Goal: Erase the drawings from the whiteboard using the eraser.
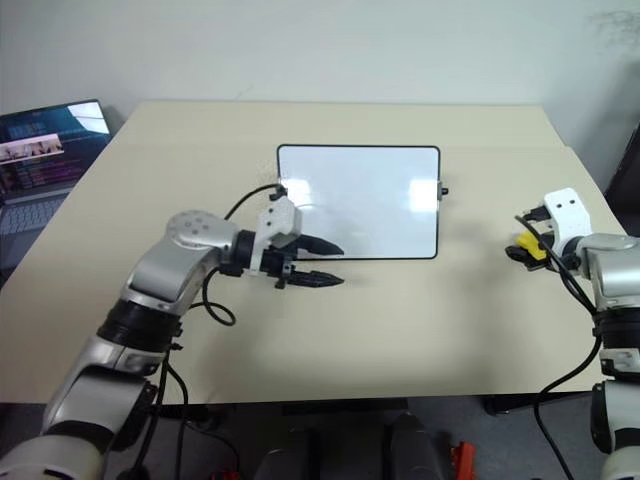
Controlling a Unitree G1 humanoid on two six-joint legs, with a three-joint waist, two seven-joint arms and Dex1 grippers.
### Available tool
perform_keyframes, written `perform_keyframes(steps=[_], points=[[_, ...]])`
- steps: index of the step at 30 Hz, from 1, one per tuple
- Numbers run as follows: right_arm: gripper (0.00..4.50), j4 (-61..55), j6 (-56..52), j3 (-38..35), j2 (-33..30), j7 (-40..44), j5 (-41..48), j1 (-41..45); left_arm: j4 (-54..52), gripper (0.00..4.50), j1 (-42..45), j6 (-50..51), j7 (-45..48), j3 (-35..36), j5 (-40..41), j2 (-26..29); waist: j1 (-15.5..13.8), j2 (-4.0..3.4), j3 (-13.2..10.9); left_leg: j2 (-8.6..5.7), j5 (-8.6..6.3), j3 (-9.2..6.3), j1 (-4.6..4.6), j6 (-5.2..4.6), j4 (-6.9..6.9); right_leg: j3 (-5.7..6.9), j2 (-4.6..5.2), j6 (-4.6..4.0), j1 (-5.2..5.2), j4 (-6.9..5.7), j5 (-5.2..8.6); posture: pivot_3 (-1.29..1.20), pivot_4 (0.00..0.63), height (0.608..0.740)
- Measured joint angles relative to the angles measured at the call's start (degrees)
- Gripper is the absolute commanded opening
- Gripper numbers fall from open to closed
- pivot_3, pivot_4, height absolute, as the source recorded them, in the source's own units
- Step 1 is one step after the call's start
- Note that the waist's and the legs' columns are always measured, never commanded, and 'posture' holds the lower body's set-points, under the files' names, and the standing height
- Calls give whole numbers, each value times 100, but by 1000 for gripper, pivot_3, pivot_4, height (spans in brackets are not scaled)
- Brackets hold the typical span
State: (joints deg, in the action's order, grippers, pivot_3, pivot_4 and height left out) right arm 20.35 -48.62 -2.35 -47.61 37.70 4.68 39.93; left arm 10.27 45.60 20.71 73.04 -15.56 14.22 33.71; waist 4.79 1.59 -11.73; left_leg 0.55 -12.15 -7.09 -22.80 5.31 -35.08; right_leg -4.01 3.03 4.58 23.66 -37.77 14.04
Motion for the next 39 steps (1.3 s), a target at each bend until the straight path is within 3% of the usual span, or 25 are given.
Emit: perform_keyframes(steps=[12,16,22,28,39], points=[[4468,171,333,338,-20,-39,-229,237,-299,2785,-266,187,-266,218,8,140,3,0,0,0,0,0,0,0,0,0,0,0,0,-1,0,0,150,740],[4468,110,655,96,248,-221,-104,351,-386,2785,-379,215,-525,398,9,177,24,0,0,2,0,0,3,0,0,-1,0,-1,1,-4,0,0,150,740],[4468,-242,1560,-850,1024,-1075,231,108,417,2785,-371,-520,-1983,1372,-107,-39,-12,5,3,2,0,-7,3,0,-4,5,1,-1,-3,-6,-1,0,150,740],[4468,-404,2595,-1447,2159,-1769,604,-614,1300,2785,-322,-686,-3911,2989,193,-409,14,3,3,-1,0,-6,5,0,-4,2,3,1,-3,-14,-4,0,150,740],[4468,351,4164,-1747,2602,-2423,622,-783,1559,2785,-1393,-1282,-4912,3132,-9,-876,-30,2,7,-4,1,-10,17,1,-6,5,3,-2,-16,-19,-7,0,150,740]])
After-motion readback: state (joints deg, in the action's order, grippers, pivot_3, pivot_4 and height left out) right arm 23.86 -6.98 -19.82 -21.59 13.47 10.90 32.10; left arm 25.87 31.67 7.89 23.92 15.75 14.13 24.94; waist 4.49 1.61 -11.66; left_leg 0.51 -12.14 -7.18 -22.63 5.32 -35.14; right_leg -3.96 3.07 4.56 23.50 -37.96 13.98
